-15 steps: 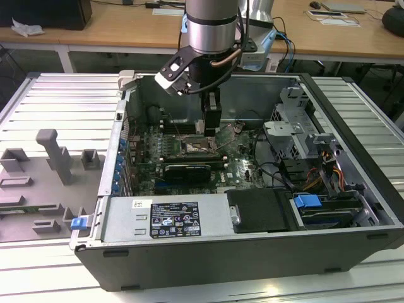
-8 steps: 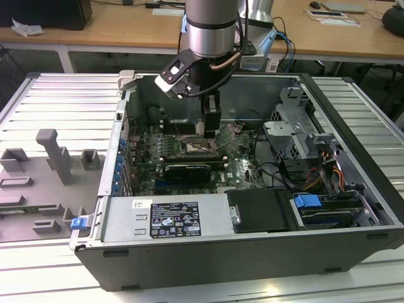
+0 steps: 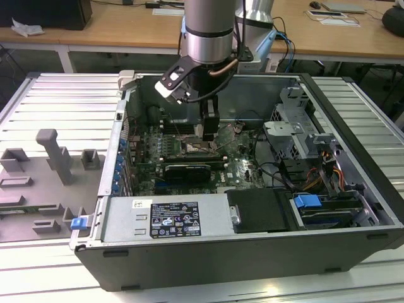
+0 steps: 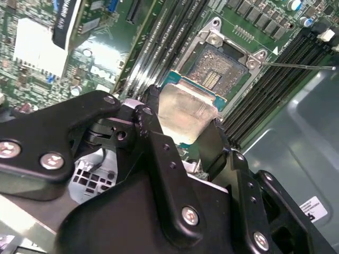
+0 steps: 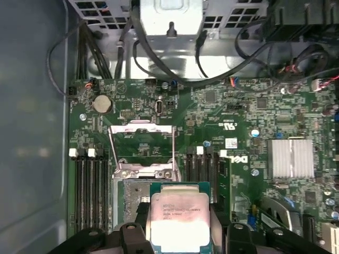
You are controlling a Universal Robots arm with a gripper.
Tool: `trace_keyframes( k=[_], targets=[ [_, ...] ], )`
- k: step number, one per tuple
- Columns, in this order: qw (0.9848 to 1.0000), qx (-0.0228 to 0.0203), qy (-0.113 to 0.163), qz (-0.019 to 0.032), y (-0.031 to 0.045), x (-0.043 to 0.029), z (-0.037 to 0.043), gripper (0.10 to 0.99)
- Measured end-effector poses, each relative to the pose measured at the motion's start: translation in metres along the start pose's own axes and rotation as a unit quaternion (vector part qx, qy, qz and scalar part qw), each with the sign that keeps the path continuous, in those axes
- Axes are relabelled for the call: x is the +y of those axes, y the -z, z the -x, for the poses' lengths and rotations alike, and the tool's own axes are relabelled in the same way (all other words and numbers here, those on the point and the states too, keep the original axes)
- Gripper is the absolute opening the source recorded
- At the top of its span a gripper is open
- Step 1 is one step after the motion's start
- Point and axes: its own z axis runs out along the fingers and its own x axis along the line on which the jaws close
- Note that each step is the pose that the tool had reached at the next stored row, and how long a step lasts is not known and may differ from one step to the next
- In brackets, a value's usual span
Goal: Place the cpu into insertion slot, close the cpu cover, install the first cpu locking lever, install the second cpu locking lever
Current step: 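Place the cpu into insertion slot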
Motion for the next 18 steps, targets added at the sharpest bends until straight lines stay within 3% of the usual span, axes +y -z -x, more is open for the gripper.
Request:
trace_keyframes(
  k=[3,18],
  targets=[
    [1.0000,0.0024,0.003,-0.0001,-0.0051,-0.0010,-0.0019,0.533],
    [0.9999,0.0030,0.012,-0.0003,-0.0258,-0.0076,-0.0098,0.533]
  ],
)
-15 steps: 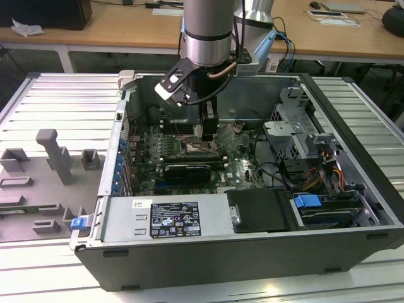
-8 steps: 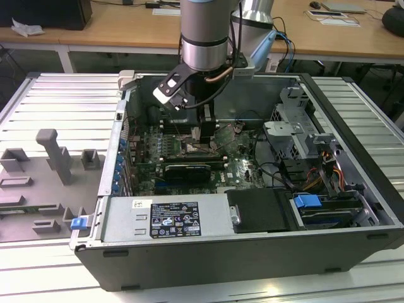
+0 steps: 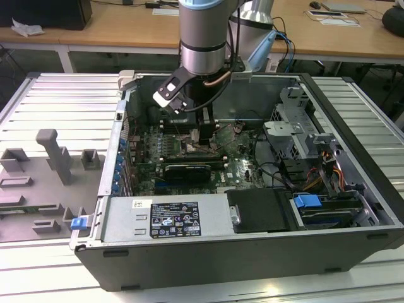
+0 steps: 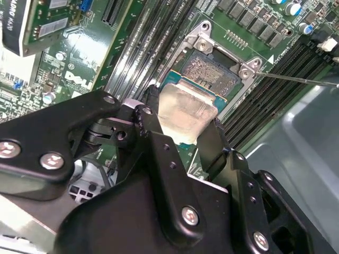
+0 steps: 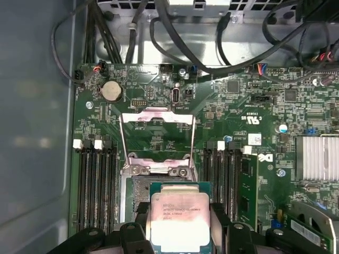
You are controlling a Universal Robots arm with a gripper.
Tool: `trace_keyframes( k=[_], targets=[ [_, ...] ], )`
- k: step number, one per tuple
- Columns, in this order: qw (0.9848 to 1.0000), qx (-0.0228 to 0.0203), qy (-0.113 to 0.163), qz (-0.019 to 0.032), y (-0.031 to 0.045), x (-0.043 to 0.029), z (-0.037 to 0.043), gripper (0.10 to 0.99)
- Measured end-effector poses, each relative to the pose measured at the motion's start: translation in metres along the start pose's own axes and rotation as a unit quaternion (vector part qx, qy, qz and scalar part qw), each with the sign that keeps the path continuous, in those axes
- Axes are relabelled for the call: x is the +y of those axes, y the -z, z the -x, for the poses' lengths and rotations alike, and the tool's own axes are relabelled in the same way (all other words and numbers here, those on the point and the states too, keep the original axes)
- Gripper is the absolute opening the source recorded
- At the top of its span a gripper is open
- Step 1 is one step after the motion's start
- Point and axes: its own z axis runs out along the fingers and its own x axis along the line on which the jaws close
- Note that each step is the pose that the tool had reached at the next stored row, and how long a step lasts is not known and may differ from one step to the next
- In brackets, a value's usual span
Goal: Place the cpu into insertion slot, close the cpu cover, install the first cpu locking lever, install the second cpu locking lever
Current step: 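Place the cpu into insertion slot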
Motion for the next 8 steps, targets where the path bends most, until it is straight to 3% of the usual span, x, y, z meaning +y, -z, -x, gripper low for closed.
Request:
trace_keyframes(
  k=[8],
  targets=[
    [1.0000,0.0001,0.000,0.0000,-0.0044,-0.0006,-0.0012,0.533]
  ],
)
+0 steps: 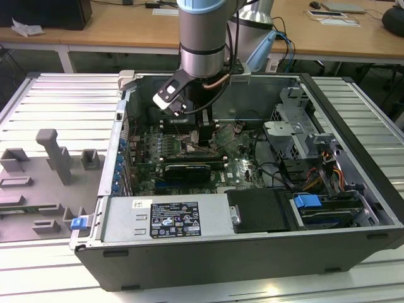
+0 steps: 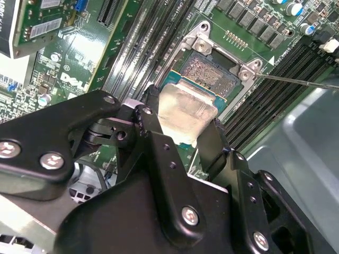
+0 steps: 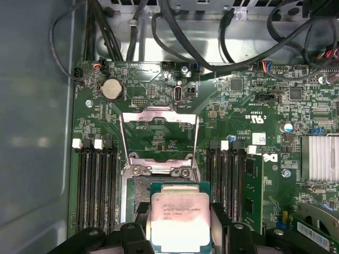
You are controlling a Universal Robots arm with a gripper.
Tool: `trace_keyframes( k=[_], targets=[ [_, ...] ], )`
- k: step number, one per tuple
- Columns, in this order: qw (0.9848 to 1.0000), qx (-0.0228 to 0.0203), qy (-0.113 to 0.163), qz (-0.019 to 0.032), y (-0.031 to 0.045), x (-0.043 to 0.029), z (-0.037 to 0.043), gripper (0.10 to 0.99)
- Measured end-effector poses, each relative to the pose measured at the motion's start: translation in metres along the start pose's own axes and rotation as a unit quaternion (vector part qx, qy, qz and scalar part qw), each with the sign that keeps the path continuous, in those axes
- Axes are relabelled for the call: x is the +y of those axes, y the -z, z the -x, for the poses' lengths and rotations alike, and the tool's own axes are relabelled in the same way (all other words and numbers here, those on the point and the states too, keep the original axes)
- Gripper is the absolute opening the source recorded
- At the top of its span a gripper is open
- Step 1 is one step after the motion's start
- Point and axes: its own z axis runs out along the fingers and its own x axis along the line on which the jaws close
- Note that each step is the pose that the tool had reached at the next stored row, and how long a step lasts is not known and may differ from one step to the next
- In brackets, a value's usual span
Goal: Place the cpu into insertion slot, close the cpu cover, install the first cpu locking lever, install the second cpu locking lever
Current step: 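Place the cpu into insertion slot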
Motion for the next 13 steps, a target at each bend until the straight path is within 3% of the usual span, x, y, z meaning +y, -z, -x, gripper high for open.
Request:
trace_keyframes(
  k=[6,13],
  targets=[
    [1.0000,0.0000,0.000,0.0000,-0.0034,-0.0009,-0.0025,0.533],
    [1.0000,-0.0002,-0.004,0.0002,-0.0107,-0.0029,-0.0118,0.533]
  ],
)
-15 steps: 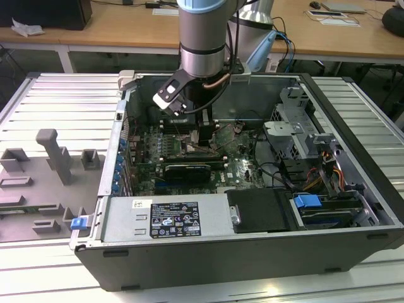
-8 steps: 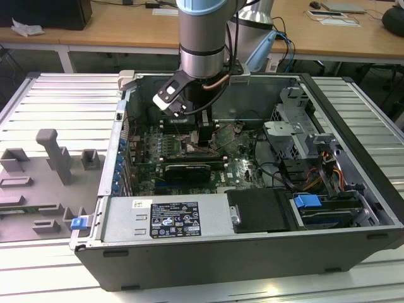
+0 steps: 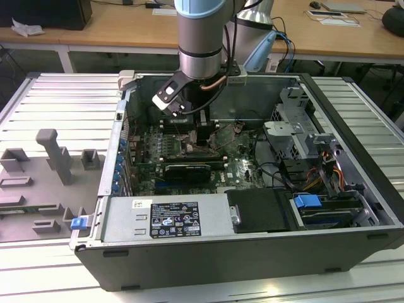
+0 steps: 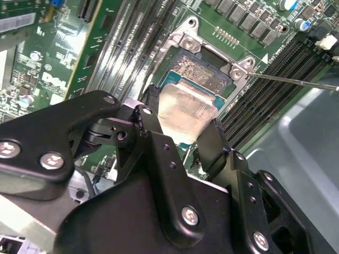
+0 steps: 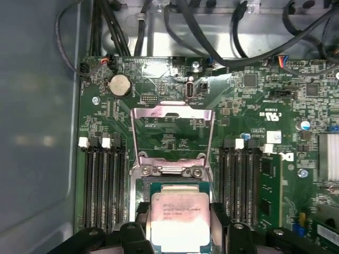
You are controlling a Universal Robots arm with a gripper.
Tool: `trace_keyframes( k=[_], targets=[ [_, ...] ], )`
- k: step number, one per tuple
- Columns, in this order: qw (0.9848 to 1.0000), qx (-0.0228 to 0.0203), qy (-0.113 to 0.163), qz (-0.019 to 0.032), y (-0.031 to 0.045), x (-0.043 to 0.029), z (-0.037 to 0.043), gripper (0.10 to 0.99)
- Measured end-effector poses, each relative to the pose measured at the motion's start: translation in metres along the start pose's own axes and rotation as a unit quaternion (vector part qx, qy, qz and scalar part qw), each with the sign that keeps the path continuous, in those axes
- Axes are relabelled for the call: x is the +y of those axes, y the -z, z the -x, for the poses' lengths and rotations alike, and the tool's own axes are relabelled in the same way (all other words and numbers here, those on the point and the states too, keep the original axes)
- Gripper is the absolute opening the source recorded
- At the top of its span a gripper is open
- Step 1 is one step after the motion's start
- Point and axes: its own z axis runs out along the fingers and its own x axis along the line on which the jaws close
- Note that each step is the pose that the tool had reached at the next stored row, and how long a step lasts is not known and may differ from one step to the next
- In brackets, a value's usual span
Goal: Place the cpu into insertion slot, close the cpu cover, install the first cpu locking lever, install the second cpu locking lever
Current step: 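Place the cpu into insertion slot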
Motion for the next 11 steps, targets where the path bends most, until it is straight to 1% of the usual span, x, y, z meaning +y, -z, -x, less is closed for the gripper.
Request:
trace_keyframes(
  k=[2,5,11],
  targets=[
    [1.0000,-0.0003,-0.002,0.0000,-0.0027,-0.0014,-0.0012,0.533],
    [1.0000,-0.0005,-0.005,0.0001,-0.0089,-0.0021,-0.0013,0.533],
    [1.0000,-0.0005,-0.006,0.0001,-0.0144,-0.0049,-0.0014,0.533]
  ],
)
